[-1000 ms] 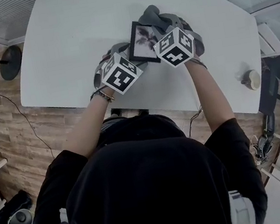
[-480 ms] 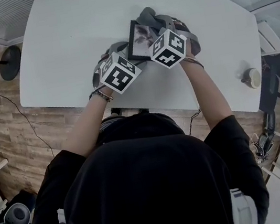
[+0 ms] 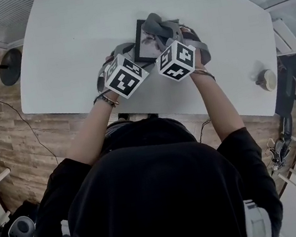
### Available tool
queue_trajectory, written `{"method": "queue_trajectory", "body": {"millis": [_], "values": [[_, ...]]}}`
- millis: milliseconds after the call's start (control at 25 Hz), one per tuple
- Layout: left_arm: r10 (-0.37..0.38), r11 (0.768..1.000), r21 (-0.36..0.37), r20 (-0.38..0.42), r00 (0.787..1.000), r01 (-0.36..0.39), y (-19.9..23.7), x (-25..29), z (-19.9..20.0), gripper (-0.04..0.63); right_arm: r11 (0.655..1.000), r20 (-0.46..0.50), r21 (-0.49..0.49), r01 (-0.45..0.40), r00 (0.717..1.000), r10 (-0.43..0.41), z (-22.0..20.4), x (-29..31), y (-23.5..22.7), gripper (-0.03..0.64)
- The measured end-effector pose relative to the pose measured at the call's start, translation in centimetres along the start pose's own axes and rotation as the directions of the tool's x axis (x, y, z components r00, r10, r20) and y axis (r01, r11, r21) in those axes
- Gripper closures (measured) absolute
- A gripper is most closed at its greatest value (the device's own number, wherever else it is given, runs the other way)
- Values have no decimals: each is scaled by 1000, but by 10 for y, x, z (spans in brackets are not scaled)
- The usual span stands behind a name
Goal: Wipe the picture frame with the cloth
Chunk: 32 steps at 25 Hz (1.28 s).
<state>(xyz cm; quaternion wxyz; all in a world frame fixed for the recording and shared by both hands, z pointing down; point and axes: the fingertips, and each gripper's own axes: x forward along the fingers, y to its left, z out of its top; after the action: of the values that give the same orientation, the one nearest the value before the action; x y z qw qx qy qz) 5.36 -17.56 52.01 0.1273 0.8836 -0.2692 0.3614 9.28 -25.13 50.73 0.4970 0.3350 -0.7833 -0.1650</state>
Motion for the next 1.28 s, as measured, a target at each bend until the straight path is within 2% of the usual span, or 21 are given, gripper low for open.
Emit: {"method": "queue_trajectory", "body": {"millis": [120, 600, 1280], "values": [[1, 1000, -1, -1, 1000, -1, -1, 0, 0, 216, 1000, 6, 20, -11, 1000, 11, -1, -2, 2, 494], [1, 1000, 2, 0, 1000, -1, -1, 0, 0, 216, 999, -3, -33, -39, 999, 39, 0, -13, 18, 494], [2, 1000, 3, 2, 1000, -2, 1, -1, -1, 216, 996, 13, -37, -83, 996, 84, 4, -28, 40, 495]]}}
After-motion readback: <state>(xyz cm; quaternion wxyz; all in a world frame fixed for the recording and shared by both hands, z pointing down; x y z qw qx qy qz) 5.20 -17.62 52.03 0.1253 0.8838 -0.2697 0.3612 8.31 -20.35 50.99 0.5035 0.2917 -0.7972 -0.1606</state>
